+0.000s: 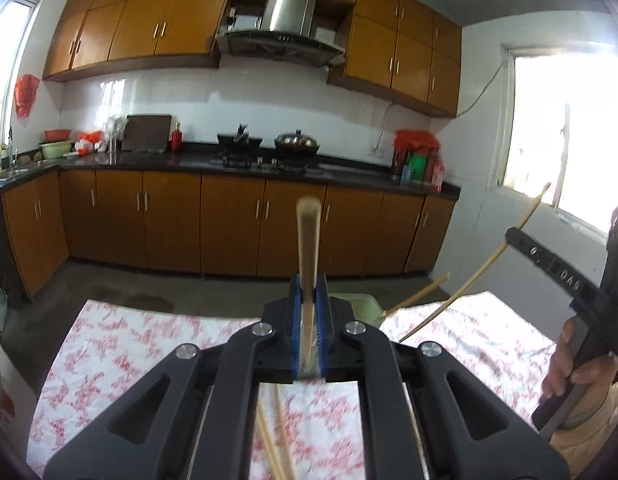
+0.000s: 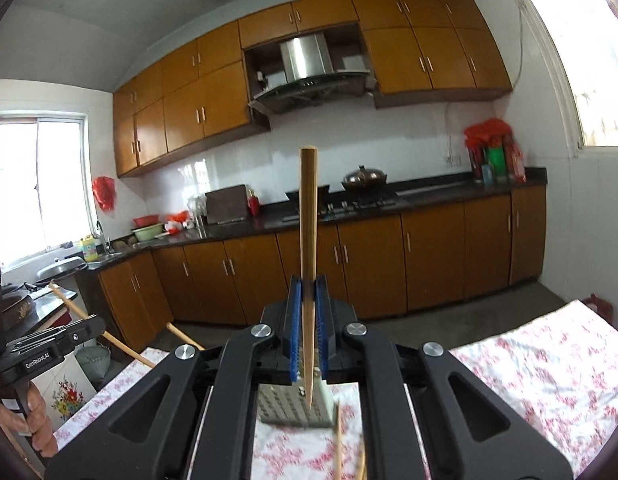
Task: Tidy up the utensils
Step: 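Lift the chopstick upright over the basket with the left tool while the right tool does likewise, then open the left tool to drop the chopstick while the right tool releases its chopstick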
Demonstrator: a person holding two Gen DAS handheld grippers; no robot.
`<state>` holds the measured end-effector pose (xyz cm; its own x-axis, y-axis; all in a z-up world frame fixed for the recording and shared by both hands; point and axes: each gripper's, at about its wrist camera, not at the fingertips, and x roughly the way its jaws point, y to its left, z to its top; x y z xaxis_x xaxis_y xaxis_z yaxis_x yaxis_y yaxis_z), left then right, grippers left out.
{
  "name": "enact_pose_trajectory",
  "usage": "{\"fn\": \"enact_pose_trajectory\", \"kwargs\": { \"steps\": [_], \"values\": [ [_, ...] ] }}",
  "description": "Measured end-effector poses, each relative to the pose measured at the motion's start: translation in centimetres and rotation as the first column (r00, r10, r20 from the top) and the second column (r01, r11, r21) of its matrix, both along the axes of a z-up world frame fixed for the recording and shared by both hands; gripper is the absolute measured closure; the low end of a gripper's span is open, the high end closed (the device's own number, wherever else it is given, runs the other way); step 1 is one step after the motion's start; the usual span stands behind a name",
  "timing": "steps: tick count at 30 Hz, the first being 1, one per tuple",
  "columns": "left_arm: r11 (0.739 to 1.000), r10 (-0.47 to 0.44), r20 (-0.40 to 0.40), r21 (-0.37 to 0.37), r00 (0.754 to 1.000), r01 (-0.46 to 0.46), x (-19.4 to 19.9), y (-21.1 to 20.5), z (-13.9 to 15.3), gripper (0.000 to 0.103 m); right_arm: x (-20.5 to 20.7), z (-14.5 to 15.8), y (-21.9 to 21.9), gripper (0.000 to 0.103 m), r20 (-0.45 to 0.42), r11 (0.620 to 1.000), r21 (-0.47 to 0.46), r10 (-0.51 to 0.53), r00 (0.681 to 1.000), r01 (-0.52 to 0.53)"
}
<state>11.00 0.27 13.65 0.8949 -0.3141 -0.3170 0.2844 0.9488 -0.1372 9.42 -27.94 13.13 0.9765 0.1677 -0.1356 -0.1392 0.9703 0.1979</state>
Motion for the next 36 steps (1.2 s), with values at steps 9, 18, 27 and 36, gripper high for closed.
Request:
{"fn": "enact_pose_trajectory", "kwargs": {
  "steps": [9,18,27,36],
  "values": [
    [0.995,0.072,0.174,-0.08,0.982,-0.059,1.8,-2.5,3.4,0.095,2.1,0.6,1.6,0.095,0.076,1.0,-0.012,-0.009,0.997,0.01],
    [0.994,0.088,0.198,-0.076,0.976,-0.075,6.9,-5.5,-0.1,0.095,5.6,-2.2,1.8,0.095,0.04,1.0,0.002,-0.031,0.999,0.031],
    [0.995,0.078,0.062,-0.071,0.995,-0.074,10.2,-5.0,-4.7,0.095,7.0,-4.7,1.8,0.095,-0.07,1.0,0.02,-0.003,0.998,0.004],
    [0.994,0.065,0.08,-0.092,0.995,-0.058,8.3,-3.5,-3.6,0.087,4.5,-2.8,1.4,0.074,-0.046,1.0,0.014,-0.006,0.999,0.006]
  ]
}}
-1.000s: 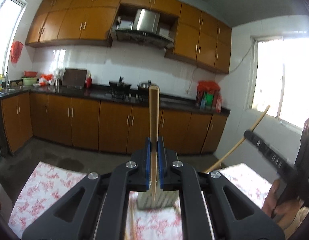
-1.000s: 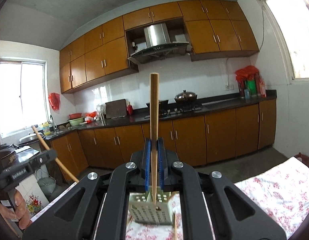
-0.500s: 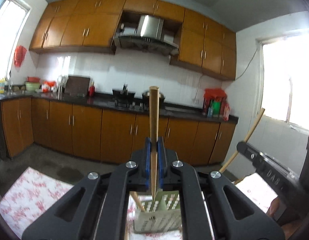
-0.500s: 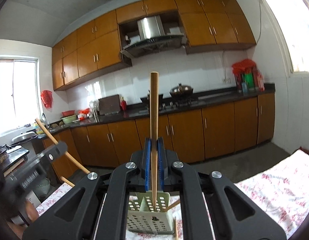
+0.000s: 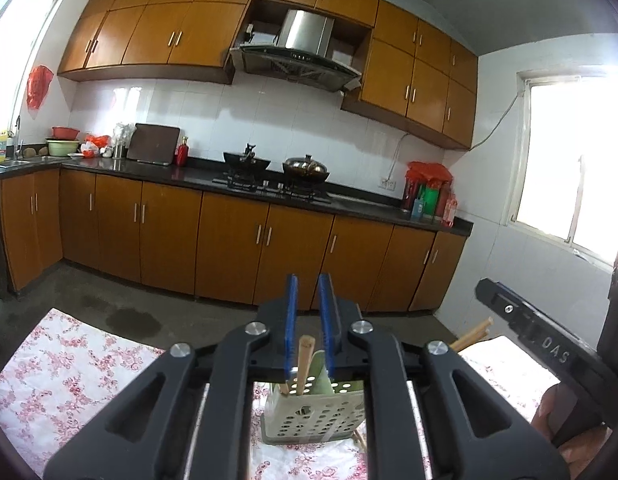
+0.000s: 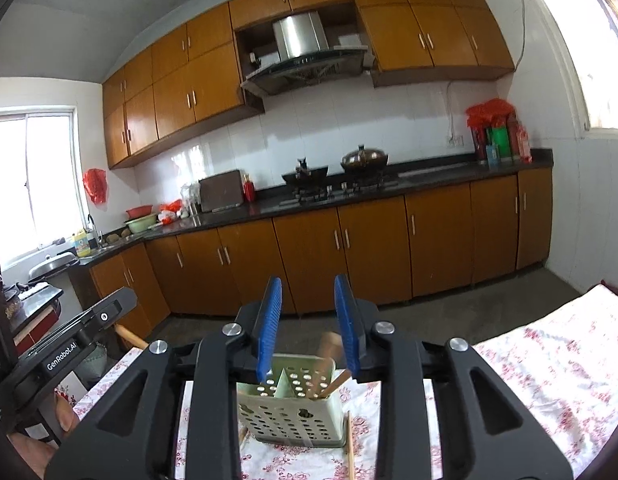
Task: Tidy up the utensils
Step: 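Open the left tool to drop the chopstick while the right tool releases its chopstick, then move the left tool to the next chopsticks while the right tool grasps a chopstick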
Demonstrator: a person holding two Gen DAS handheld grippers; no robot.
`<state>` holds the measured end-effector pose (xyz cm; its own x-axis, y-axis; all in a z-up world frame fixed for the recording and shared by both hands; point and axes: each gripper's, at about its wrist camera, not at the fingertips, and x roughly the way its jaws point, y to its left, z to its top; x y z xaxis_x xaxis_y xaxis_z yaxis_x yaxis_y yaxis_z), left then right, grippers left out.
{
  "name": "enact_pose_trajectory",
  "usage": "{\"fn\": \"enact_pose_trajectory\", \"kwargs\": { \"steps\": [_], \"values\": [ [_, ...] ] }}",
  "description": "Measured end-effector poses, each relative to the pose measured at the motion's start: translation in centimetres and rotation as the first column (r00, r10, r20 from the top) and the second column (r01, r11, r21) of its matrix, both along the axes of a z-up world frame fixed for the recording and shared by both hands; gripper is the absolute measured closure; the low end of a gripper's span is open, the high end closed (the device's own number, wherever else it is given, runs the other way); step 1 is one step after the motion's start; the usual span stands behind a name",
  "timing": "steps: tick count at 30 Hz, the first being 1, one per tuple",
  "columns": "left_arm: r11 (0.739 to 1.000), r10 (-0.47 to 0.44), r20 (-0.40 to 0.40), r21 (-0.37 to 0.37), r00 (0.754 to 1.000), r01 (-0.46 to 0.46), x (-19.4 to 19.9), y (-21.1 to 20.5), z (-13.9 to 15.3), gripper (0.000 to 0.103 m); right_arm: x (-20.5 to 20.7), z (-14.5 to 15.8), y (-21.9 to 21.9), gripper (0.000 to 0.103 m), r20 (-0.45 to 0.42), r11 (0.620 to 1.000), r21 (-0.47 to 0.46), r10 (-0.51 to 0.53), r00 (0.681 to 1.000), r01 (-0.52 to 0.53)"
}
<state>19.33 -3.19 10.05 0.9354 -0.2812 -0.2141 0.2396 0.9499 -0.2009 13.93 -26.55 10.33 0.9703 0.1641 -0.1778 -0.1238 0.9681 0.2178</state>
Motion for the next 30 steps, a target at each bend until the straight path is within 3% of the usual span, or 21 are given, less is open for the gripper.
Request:
{"fn": "enact_pose_trajectory", "kwargs": {
  "steps": [6,10,12,13,15,16,18,22,30],
  "values": [
    [1.0,0.028,0.034,-0.009,0.999,-0.027,-4.8,2.9,1.5,0.079,-4.3,0.6,-2.3,0.074,0.03,0.998,-0.001,-0.061,0.998,0.061],
    [0.995,0.09,-0.056,0.042,0.994,-0.088,-6.7,5.3,-1.1,0.076,-4.4,-3.1,-4.2,0.074,-0.117,0.993,-0.026,-0.114,0.987,0.112],
    [0.99,0.12,-0.15,0.097,0.981,-0.106,-6.6,6.5,-4.4,0.076,-3.2,-7.2,-4.7,0.075,-0.28,0.995,-0.046,-0.103,0.954,0.094],
    [0.987,0.133,-0.198,0.114,0.971,-0.112,-6.5,7.0,-6.0,0.076,-2.4,-9.9,-4.9,0.08,-0.38,0.996,-0.048,-0.088,0.921,0.075],
    [0.988,0.132,-0.317,0.124,0.939,-0.097,-5.8,7.9,-9.5,0.077,-1.6,-13.5,-4.6,0.088,-0.494,0.999,-0.032,-0.048,0.868,0.037],
    [0.988,0.133,-0.359,0.124,0.924,-0.094,-5.6,8.1,-10.8,0.077,-1.1,-15.7,-4.3,0.088,-0.553,1.0,-0.023,-0.028,0.833,0.019],
    [0.989,0.132,-0.436,0.121,0.89,-0.087,-5.4,8.6,-13.6,0.077,-0.9,-18.1,-3.5,0.088,-0.608,1.0,-0.018,-0.012,0.794,0.002],
    [0.991,0.113,-0.513,0.115,0.851,-0.062,-5.3,8.4,-16.9,0.077,-0.5,-20.4,-1.8,0.088,-0.655,1.0,-0.013,0.012,0.756,-0.028],
    [0.992,0.078,-0.567,0.124,0.82,-0.009,-4.9,6.7,-19.4,0.077,-0.2,-21.2,-2.1,0.093,-0.663,0.997,-0.082,-0.054,0.747,-0.001]
  ]
}}
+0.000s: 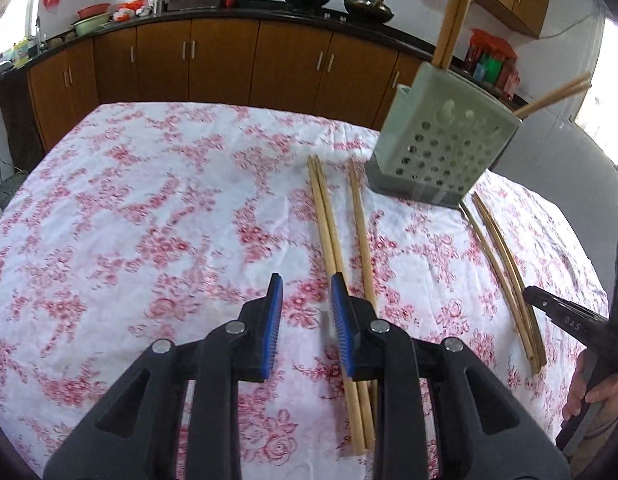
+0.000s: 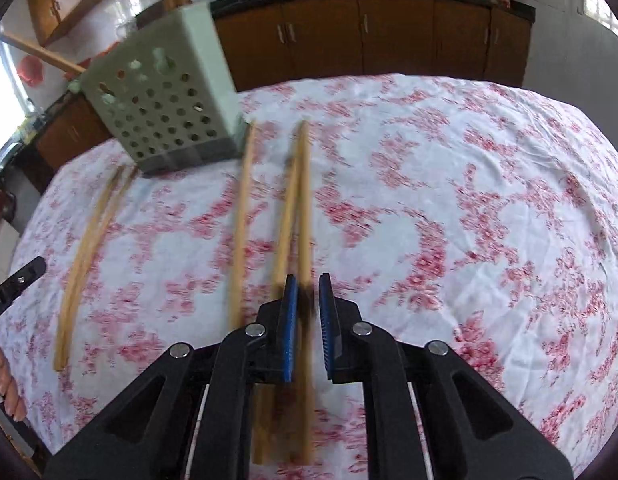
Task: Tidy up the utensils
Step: 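Move the left tool to the next chopsticks while the right tool grasps a chopstick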
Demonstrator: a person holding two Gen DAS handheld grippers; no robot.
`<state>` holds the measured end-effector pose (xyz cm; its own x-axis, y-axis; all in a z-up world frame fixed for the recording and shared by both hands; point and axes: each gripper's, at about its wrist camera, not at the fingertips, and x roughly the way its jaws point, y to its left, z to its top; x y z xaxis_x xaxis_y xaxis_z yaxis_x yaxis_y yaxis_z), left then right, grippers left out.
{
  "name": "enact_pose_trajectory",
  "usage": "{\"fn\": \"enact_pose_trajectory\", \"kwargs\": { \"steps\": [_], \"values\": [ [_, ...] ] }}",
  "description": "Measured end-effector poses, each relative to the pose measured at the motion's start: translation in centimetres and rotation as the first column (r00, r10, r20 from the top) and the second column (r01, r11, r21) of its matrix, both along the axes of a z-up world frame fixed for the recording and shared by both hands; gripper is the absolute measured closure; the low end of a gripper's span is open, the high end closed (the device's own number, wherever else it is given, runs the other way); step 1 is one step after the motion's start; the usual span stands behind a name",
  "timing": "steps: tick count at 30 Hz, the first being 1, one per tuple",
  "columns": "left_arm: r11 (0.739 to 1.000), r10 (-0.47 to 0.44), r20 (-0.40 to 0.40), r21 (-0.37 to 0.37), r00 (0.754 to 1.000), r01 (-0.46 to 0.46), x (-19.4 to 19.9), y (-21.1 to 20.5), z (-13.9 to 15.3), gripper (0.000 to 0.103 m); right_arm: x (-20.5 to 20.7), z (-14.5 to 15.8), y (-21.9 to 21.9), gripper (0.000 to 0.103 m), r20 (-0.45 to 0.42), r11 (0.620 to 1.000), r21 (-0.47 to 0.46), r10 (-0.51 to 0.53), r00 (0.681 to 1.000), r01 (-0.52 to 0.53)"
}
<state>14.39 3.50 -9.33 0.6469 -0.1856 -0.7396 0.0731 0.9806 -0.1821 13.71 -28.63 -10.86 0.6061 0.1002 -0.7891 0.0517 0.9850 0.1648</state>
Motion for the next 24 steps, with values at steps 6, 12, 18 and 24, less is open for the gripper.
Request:
{"fn": "enact_pose_trajectory", "kwargs": {
  "steps": [6,12,18,24],
  "values": [
    [0.999,-0.045,-0.036,-0.002,0.998,0.045,0.4,-1.2,-1.0,0.083,-0.4,0.1,0.1,0.095,0.014,0.998,-0.062,-0.002,1.0,0.003],
    [0.996,-0.078,-0.059,0.032,0.995,0.08,0.8,-2.2,-1.7,0.089,-0.3,0.1,-0.7,0.095,0.011,0.999,-0.039,-0.025,1.0,0.025],
    [0.993,-0.079,-0.055,0.085,0.995,0.083,0.9,-2.6,-1.7,0.089,-0.6,0.2,-0.3,0.095,0.013,0.999,-0.047,-0.004,1.0,0.005],
    [0.993,-0.077,-0.053,0.084,0.996,0.081,0.8,-2.6,-1.8,0.089,-0.7,0.2,0.9,0.095,0.021,0.998,-0.053,0.024,0.999,-0.023]
  ]
}}
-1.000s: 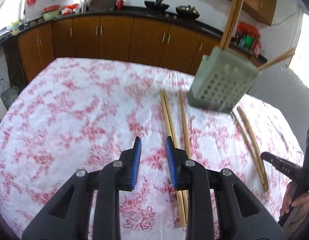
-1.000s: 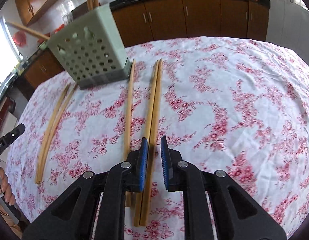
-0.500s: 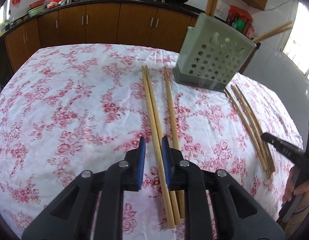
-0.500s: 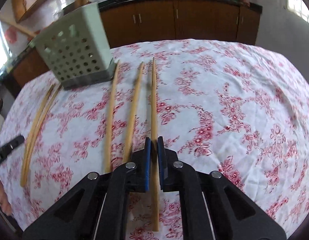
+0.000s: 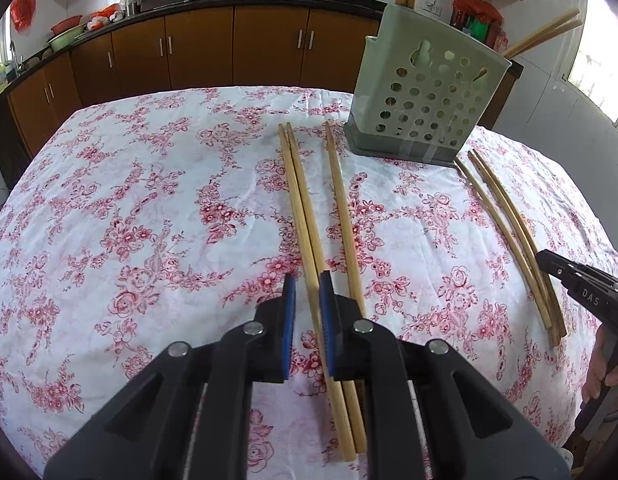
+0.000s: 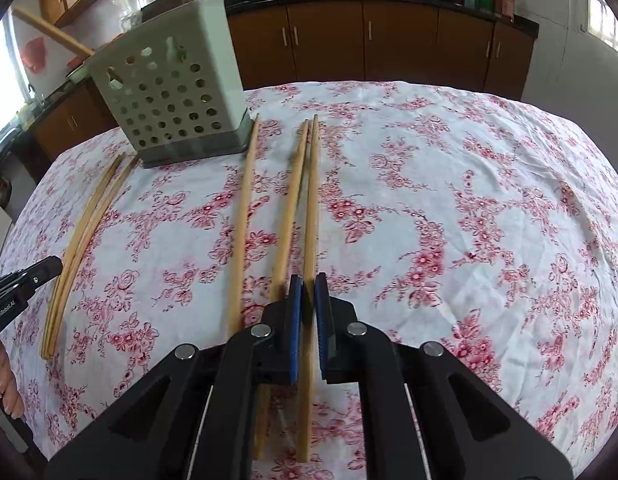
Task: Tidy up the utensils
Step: 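Move the left tool to the next chopsticks while the right tool grasps a chopstick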
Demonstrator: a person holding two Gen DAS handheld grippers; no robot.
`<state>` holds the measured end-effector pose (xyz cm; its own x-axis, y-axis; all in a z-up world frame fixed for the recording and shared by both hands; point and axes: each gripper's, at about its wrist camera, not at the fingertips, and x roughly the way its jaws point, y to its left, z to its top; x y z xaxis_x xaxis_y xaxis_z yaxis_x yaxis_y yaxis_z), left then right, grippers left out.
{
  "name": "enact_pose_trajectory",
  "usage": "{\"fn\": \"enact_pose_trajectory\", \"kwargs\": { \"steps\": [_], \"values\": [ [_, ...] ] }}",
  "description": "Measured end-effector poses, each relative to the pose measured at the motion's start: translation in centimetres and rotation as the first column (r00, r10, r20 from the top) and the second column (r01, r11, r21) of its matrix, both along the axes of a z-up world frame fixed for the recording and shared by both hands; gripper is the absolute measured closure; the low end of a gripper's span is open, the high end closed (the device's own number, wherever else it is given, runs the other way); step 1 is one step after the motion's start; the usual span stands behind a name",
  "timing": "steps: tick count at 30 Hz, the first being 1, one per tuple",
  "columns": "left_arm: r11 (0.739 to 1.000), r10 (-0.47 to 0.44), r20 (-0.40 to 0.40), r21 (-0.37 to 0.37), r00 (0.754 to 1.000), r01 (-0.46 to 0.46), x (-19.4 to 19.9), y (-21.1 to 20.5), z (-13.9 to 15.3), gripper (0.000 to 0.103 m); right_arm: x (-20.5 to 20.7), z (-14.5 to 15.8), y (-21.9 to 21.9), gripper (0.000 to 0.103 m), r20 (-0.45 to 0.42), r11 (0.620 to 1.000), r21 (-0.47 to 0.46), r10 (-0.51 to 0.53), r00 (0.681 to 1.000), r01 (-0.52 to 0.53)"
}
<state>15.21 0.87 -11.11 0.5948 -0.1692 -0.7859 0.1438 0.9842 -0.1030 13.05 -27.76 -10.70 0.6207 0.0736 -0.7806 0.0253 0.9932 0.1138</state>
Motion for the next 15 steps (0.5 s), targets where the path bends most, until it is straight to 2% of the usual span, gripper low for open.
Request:
{"fn": "enact_pose_trajectory", "kwargs": {
  "steps": [15],
  "values": [
    [0.999,-0.013,-0.016,-0.038,1.0,0.013,-0.12,-0.18,-0.1,0.088,-0.28,0.02,0.05,0.095,0.004,1.0,-0.004,0.021,1.0,-0.021]
  ]
}}
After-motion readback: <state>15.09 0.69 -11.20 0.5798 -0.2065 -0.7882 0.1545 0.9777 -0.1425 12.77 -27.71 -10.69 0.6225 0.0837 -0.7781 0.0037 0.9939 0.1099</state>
